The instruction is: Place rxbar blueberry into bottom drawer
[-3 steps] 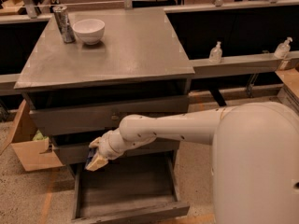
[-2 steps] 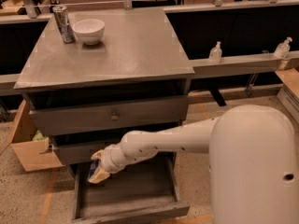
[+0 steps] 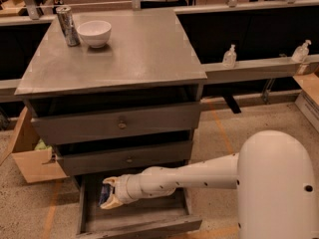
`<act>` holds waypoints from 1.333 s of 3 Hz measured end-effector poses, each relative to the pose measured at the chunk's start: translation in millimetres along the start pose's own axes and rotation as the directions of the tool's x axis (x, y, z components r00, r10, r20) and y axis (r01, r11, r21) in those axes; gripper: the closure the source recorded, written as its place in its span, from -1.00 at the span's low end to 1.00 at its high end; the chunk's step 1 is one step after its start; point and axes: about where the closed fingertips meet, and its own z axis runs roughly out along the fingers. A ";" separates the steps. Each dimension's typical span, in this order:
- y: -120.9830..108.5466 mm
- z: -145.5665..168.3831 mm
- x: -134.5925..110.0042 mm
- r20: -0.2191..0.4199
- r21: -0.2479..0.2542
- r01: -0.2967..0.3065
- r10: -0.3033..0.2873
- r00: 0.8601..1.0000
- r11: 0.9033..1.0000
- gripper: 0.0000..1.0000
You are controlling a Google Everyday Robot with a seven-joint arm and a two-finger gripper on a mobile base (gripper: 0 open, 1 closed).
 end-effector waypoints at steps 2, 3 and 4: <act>18.8 8.9 32.9 0.044 0.010 0.011 -0.011 0.999 1.000 1.00; 22.7 14.7 64.6 0.088 0.020 -0.022 0.020 0.996 1.000 1.00; 29.2 28.1 108.5 0.125 0.017 -0.049 0.047 0.991 0.999 1.00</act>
Offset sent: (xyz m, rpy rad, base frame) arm -0.0053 -0.0108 -0.0249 0.0358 -0.0214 0.0069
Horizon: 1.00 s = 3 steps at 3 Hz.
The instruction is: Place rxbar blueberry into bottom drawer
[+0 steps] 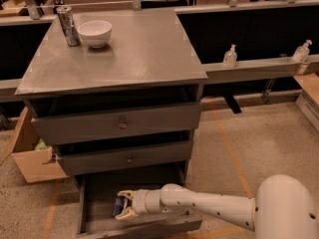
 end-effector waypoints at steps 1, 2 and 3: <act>-1.0 8.7 40.3 -0.011 -0.005 -0.043 0.043 0.999 0.999 1.00; -11.2 16.9 77.2 -0.069 -0.037 -0.084 0.081 0.994 0.996 1.00; -22.7 26.5 104.7 -0.129 -0.053 -0.119 0.112 0.985 0.991 0.68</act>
Offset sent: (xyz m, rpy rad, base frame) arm 0.0497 -0.0428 -0.1103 -0.1427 0.1590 -0.0259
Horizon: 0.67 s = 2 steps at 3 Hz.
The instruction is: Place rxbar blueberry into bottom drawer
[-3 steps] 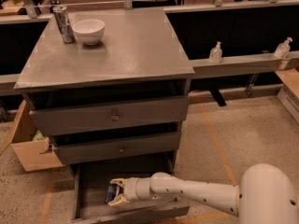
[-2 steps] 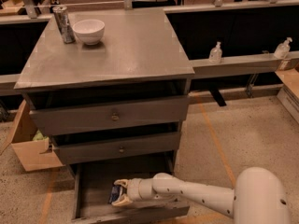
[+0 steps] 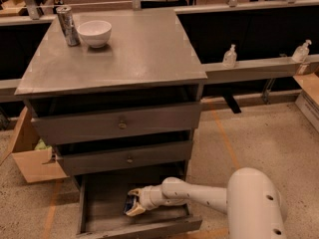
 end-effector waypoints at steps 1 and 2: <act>-14.6 16.4 14.3 -0.046 -0.009 -0.022 0.022 0.999 1.000 0.21; -17.6 37.1 18.6 -0.057 -0.007 -0.042 0.041 0.998 0.999 -0.23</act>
Offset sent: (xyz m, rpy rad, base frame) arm 0.0318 0.0337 -0.0554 -0.0595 0.0544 -0.0553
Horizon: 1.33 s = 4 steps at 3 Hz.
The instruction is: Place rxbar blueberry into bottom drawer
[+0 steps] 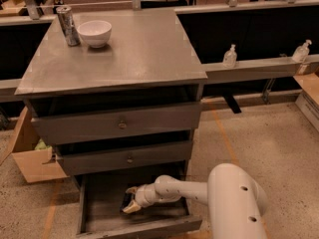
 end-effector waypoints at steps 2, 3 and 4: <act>-4.8 14.4 -5.3 0.013 0.030 -0.035 0.035 0.999 0.999 -1.00; -9.4 -13.5 -8.1 0.025 0.102 -0.089 0.087 0.996 0.991 -1.00; -10.2 -68.4 2.9 0.021 0.219 -0.172 0.171 0.985 0.961 -1.00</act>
Offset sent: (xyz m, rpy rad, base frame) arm 0.0111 0.0126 0.0013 0.0307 0.0043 -0.0816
